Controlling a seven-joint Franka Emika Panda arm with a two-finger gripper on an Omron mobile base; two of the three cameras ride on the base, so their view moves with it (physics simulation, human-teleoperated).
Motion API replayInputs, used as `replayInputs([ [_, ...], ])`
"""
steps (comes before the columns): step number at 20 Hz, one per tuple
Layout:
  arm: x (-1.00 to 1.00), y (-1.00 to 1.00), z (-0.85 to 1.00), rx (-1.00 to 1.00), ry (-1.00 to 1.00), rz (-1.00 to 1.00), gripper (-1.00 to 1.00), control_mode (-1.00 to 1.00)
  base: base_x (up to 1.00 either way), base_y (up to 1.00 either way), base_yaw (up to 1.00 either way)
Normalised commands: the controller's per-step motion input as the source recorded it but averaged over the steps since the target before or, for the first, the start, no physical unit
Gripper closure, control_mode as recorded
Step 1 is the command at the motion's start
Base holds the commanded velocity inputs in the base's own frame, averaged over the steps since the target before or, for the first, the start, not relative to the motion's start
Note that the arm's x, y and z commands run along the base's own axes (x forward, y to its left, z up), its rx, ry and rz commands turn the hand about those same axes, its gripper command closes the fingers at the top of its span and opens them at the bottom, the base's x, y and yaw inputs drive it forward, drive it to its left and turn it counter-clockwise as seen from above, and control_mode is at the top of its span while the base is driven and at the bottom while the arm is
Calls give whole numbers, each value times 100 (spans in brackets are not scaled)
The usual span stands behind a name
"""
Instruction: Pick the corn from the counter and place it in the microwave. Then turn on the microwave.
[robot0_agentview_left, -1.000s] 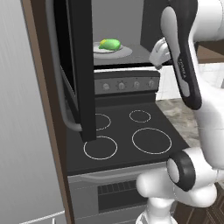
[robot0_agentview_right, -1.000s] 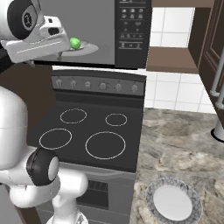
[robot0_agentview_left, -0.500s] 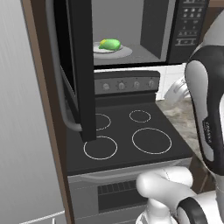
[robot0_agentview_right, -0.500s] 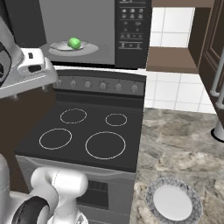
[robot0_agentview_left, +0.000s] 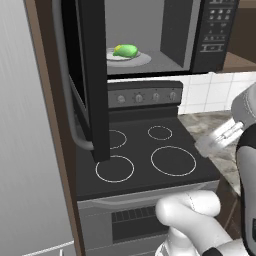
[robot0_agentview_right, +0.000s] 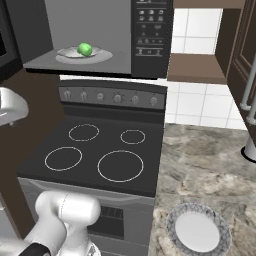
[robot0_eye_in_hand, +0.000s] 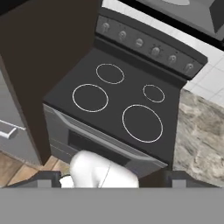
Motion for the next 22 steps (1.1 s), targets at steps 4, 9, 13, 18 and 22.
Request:
replayInputs([
  [4, -74, 61, 0, 0, -13, -1, 100, -100, 0, 0, 0],
  [9, -100, 72, 0, -4, -23, -1, 100, -100, 0, 0, 0],
  [13, -97, 70, 0, -10, -27, -2, 100, -100, 0, 0, 0],
  [18, -51, 65, 0, -14, -29, -1, 100, -100, 0, 0, 0],
  [22, 0, 52, 0, -16, -31, -1, 100, -100, 0, 0, 0],
])
